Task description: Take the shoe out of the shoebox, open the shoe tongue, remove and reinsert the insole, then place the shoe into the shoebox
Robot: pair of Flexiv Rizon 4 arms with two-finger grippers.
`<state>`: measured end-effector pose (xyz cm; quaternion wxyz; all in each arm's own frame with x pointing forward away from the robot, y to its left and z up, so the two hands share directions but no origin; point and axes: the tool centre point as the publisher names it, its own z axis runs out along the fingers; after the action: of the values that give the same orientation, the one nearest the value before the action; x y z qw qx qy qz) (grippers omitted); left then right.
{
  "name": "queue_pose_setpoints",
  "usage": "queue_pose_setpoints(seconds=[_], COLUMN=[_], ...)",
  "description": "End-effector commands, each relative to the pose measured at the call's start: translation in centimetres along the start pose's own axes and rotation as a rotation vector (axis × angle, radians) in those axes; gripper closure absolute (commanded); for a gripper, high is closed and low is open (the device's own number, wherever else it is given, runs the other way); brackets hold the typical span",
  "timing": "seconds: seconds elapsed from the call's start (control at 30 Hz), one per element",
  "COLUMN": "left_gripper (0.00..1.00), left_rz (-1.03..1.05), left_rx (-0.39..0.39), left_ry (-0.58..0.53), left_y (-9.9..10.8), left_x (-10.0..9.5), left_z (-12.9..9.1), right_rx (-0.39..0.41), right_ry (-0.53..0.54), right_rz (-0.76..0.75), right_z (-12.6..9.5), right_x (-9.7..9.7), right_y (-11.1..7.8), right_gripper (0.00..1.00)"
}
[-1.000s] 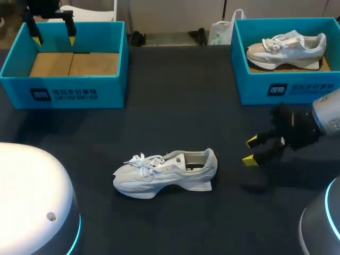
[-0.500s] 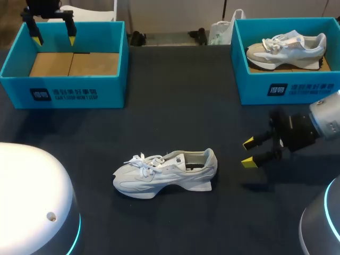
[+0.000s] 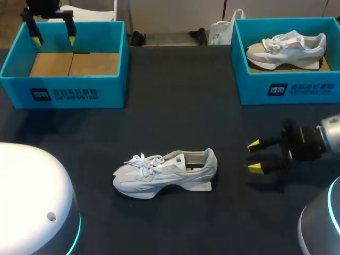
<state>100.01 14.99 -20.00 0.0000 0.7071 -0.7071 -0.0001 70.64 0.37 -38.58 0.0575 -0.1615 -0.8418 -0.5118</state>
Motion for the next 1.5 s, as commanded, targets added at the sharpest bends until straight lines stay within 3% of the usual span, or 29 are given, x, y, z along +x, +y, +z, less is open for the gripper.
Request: queue_pose_setpoints(seconds=[0.03, 0.5, 1.5], left_gripper=[0.00, 0.00, 0.00], left_rz=[0.000, 0.000, 0.000], left_rx=[0.000, 0.000, 0.000], left_ry=[0.000, 0.000, 0.000], left_y=[0.0, 0.0, 0.0], left_x=[0.0, 0.0, 0.0], left_z=[0.0, 0.0, 0.0], right_rx=[-0.034, -0.034, -0.142], right_ry=[-0.057, -0.057, -0.085], right_rz=[-0.010, -0.010, -0.173], right_z=[-0.1, -0.1, 1.6], right_x=[1.6, 1.6, 2.3], right_y=[-0.5, -0.5, -1.3], right_gripper=[0.00, 0.00, 0.00])
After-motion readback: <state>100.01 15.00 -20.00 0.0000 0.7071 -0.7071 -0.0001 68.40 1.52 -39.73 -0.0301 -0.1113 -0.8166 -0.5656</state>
